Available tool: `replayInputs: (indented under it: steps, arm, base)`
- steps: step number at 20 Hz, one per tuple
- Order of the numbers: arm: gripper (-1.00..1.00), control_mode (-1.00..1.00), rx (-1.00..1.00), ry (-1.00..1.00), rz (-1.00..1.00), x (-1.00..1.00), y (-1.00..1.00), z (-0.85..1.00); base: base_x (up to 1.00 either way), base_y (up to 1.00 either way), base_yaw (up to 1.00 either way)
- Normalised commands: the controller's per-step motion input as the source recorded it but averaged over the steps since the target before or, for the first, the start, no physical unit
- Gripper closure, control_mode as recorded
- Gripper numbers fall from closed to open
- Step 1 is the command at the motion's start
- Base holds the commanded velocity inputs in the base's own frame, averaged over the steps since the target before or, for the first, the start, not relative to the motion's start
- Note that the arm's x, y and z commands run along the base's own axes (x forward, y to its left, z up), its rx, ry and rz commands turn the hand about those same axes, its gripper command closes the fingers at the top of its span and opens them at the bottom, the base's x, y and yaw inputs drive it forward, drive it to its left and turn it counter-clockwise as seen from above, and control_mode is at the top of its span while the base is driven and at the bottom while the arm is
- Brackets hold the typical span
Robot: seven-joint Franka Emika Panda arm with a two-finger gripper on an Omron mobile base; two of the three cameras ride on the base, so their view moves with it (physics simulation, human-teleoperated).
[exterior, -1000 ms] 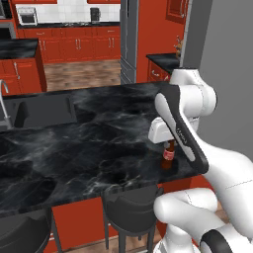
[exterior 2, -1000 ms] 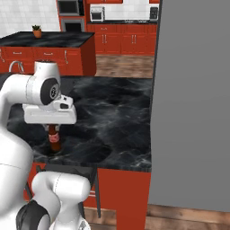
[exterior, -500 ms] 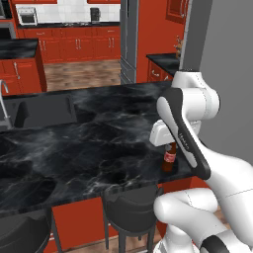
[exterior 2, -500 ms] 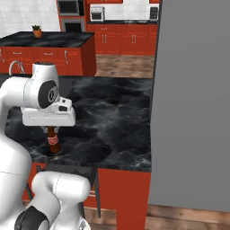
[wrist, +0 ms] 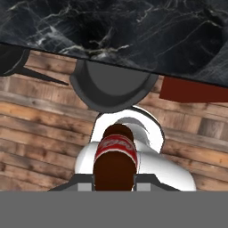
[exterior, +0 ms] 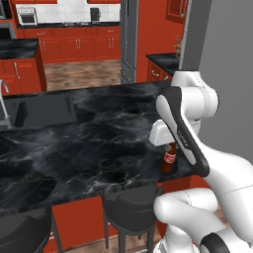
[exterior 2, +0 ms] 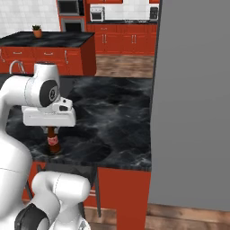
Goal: Place the large bottle from the dining counter next to the other large bottle outside the sink, and place the small bottle from the dining counter next to the other small bottle inside the sink.
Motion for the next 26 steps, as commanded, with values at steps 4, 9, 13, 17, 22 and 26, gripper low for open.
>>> replayInputs:
  steps: [4,9,13,17,22,26]
  arm:
    - [1.00,1.00,0.00,0.00,0.00,0.00,0.00,0.00]
    - [1.00,1.00,0.00,0.00,0.00,0.00,0.00,0.00]
    - [1.00,1.00,0.00,0.00,0.00,0.00,0.00,0.00]
    - [1.00,1.00,0.00,0.00,0.00,0.00,0.00,0.00]
    - [1.00,1.00,0.00,0.00,0.00,0.00,0.00,0.00]
    - [1.00,1.00,0.00,0.00,0.00,0.00,0.00,0.00]
  base:
    - [-0.95,0.03,0.00]
    - [-0.79,0.63,0.03]
    - [-0.28,1.00,0.00]
    - [-0.25,1.00,-0.09]
    - [-0.30,1.00,-0.07]
    - [-0.24,1.00,-0.10]
